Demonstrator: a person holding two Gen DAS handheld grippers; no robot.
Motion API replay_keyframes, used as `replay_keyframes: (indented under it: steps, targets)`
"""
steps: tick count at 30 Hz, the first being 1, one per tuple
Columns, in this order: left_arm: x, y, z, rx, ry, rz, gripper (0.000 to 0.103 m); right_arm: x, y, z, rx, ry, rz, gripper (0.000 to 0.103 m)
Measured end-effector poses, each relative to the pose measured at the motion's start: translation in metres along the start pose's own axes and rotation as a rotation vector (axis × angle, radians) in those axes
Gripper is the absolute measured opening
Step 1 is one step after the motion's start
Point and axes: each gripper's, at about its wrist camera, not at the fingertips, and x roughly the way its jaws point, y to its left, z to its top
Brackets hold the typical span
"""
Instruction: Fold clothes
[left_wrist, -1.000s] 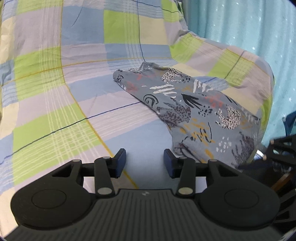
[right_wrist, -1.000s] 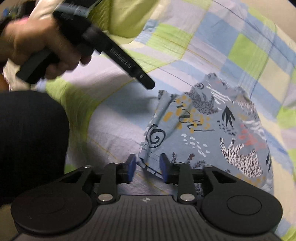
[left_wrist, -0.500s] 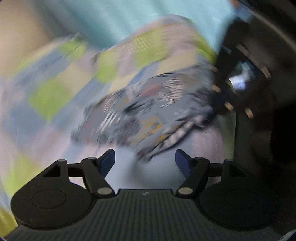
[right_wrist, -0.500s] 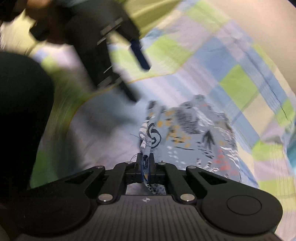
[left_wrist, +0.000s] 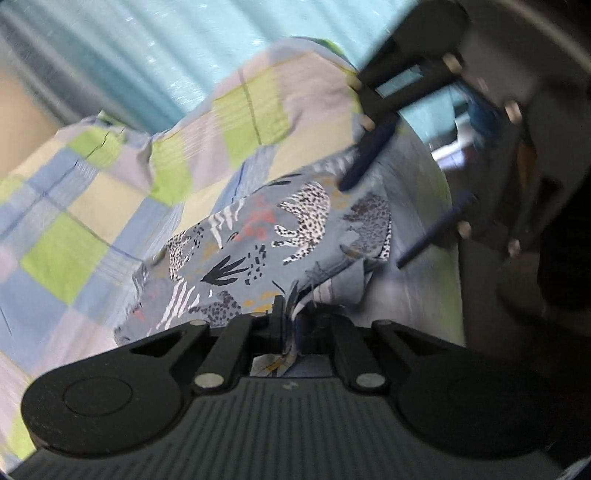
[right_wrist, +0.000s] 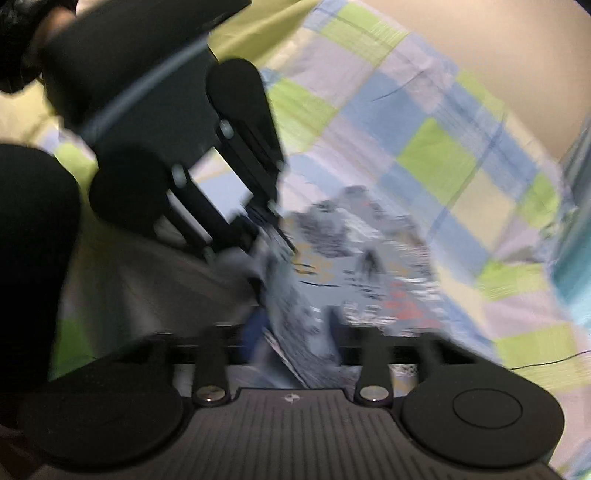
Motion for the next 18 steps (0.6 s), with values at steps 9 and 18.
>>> replay_keyframes:
  steps: [9, 18]
  targets:
    - [-0.011, 0.028, 0.002, -0.186, -0.033, -0.064, 0.003, 0.036, 0.0, 0.001, -0.135, -0.037, 0.012, 0.039]
    - [-0.011, 0.036, -0.004, -0.175, -0.036, -0.054, 0.003, 0.068, -0.061, -0.046, -0.304, 0.158, -0.183, 0.024]
